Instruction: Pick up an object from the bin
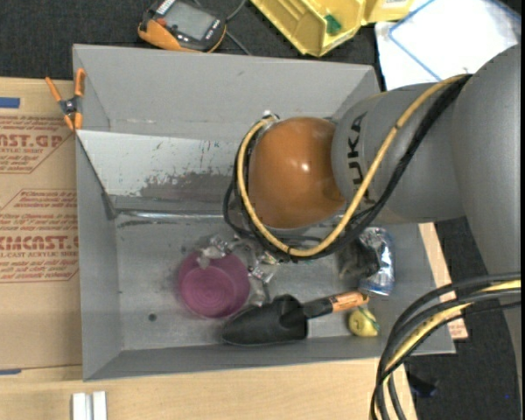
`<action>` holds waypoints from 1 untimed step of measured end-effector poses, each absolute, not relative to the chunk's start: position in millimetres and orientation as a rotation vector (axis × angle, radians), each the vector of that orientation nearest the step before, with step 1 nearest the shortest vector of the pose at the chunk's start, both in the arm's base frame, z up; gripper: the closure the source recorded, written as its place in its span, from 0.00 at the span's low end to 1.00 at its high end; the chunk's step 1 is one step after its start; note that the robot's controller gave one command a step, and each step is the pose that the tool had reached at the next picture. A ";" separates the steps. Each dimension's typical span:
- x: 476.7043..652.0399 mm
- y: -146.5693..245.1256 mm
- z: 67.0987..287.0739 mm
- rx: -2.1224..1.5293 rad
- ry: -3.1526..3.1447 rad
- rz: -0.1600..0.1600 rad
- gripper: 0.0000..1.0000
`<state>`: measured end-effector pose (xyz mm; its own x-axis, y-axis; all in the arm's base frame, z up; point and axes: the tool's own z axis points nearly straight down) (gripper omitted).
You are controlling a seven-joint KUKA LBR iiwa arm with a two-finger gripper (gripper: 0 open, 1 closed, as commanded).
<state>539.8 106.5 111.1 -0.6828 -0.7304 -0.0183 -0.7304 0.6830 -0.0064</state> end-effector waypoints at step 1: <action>559.8 138.4 192.2 -1.578 2.695 0.001 0.00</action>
Offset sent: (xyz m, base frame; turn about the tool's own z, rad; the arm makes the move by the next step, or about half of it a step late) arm -0.0405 -0.0496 -0.0355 -0.5320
